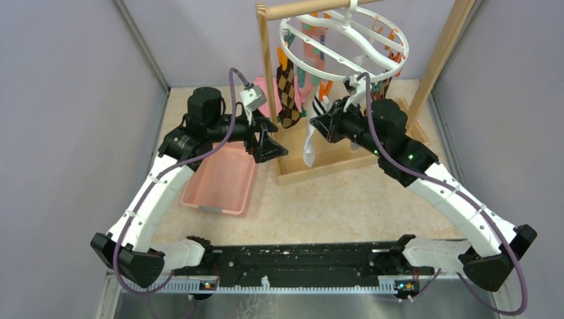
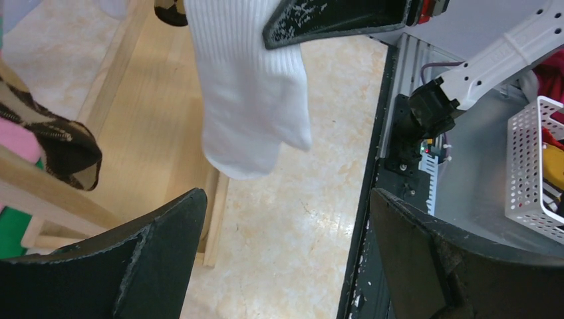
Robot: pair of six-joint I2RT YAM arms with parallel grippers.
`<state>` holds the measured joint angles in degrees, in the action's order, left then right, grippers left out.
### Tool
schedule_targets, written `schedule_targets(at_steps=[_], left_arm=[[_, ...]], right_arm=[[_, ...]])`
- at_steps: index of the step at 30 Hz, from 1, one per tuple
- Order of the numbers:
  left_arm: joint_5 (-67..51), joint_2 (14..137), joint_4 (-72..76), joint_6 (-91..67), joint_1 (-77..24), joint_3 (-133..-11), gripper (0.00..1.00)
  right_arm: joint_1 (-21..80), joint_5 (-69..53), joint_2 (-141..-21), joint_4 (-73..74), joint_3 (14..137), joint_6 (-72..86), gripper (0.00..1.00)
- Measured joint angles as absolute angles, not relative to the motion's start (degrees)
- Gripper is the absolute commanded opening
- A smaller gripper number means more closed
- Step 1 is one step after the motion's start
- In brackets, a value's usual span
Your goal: Remove the socks clipped to the hanger
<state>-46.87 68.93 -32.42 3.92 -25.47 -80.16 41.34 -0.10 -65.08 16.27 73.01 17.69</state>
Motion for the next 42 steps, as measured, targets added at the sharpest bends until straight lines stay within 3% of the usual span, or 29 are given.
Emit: schedule_targets(at_steps=[10, 16, 21, 25, 35, 42], left_arm=[[-49.25, 69.89, -25.91, 2.87, -26.83, -79.94, 0.99], [-49.91, 69.54, -23.49, 3.03, -30.57, -78.26, 0.99], [-41.15, 69.38, -22.44, 5.76, -37.26, -78.17, 0.99], [-30.59, 69.12, -19.99, 8.71, -41.36, -76.75, 0.88], [-16.91, 70.78, -14.92, 12.80, -41.89, -75.24, 0.44], [-18.20, 70.89, -14.31, 13.39, -41.89, -74.65, 0.00]], right_arm=[[41.10, -14.17, -66.94, 11.33, 75.16, 25.45, 0.11], [41.08, -13.34, -67.24, 10.74, 75.55, 29.17, 0.10], [41.28, -8.71, -68.99, 10.37, 76.60, 31.55, 0.11], [42.54, -3.01, -69.82, 10.72, 76.62, 32.82, 0.14], [44.05, 1.56, -69.93, 10.70, 76.58, 34.50, 0.17], [44.10, 1.72, -69.21, 10.83, 76.49, 34.83, 0.39]])
